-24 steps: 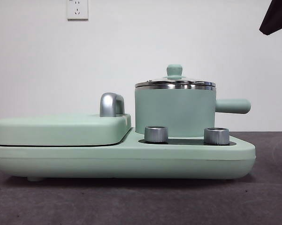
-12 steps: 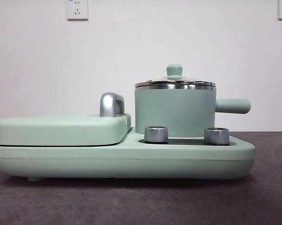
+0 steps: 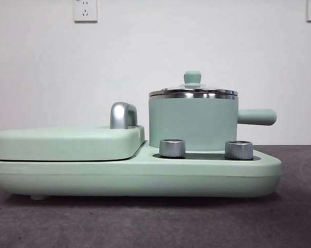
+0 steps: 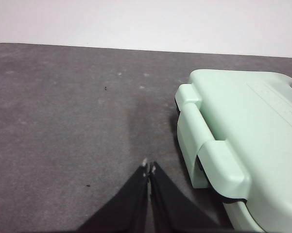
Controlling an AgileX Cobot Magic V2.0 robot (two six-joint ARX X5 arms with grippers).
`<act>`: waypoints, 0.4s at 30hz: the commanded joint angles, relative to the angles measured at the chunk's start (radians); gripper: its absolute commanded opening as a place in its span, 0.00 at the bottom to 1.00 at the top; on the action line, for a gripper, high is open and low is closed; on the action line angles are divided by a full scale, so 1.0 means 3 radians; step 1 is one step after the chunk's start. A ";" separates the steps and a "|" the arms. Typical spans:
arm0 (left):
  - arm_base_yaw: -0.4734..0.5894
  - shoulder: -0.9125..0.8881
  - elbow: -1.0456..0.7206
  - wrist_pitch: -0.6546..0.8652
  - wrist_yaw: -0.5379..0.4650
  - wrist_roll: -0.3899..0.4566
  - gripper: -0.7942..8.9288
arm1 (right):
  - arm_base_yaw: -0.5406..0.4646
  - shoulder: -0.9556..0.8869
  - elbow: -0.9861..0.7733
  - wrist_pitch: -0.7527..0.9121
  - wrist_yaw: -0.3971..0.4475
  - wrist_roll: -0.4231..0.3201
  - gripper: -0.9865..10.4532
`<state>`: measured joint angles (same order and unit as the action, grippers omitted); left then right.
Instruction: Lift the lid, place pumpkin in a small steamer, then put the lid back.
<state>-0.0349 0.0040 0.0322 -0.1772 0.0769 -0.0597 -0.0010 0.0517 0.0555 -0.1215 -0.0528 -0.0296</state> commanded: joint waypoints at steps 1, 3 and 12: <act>0.0006 -0.0003 -0.0066 -0.0009 0.0005 0.0048 0.09 | 0.0004 -0.0136 -0.0155 0.0189 -0.0009 0.0041 0.10; 0.0008 -0.0003 -0.0065 -0.0009 0.0004 0.0048 0.09 | 0.0004 -0.0160 -0.0145 0.0169 0.0001 0.0048 0.10; 0.0006 -0.0003 -0.0065 -0.0009 0.0004 0.0048 0.09 | 0.0004 -0.0160 -0.0145 0.0233 0.0001 0.0048 0.10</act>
<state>-0.0349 0.0044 0.0322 -0.1772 0.0769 -0.0589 -0.0006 0.0044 0.0162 -0.0643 -0.0525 -0.0223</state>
